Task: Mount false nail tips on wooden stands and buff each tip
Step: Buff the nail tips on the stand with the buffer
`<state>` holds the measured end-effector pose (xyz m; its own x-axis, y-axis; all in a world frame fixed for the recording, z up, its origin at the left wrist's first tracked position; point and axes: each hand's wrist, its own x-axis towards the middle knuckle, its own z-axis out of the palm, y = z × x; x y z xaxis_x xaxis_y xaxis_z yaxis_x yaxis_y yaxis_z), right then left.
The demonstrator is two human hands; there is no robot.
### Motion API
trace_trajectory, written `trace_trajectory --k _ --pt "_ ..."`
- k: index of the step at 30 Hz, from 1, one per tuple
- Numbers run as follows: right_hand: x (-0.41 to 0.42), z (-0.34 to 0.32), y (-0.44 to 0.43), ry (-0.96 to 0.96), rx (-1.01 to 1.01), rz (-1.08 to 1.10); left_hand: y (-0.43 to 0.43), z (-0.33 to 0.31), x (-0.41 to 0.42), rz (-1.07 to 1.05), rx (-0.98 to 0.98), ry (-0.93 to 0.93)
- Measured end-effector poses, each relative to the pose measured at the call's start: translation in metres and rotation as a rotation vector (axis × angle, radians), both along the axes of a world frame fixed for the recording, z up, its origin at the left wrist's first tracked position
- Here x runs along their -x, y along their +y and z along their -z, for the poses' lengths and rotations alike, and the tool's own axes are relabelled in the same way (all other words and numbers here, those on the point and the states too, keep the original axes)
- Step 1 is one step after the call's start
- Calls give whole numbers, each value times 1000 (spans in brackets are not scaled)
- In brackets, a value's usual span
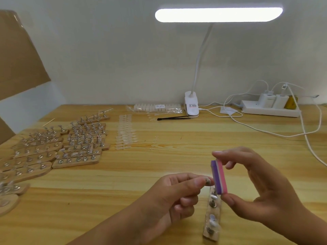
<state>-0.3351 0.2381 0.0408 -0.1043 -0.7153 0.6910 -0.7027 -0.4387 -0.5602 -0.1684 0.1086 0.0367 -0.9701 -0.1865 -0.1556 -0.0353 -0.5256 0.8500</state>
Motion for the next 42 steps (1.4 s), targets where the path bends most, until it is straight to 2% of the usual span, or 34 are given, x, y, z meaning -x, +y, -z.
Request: trace_trajectory --k 8,13,18,21,24,30,35,36,38,40,42 --pt "-2 3 -2 218 -20 76 2 1 1 -179 -101 -5" --pt "-1 4 -2 150 -45 104 5 3 3 -125 -59 1" --pt "-2 5 -2 169 -21 80 3 6 3 -115 -55 26" --pt "-4 4 -4 135 -25 78 4 7 5 -160 -100 9" --pt "-6 5 -3 192 -11 52 2 6 5 -217 -152 5" --pt "1 2 -5 -76 -4 141 11 5 5 -83 -60 -24" --pt "1 5 -1 89 -7 9 8 3 3 -127 -63 -11" --pt "0 6 -3 56 -20 15 9 3 2 -101 -16 2" --pt "-1 5 -7 -137 -36 51 13 3 1 -28 78 12" --pt "2 2 -7 -290 -49 59 15 2 1 2 93 8" --pt "4 1 -3 -218 -34 13 13 1 2 -29 40 3"
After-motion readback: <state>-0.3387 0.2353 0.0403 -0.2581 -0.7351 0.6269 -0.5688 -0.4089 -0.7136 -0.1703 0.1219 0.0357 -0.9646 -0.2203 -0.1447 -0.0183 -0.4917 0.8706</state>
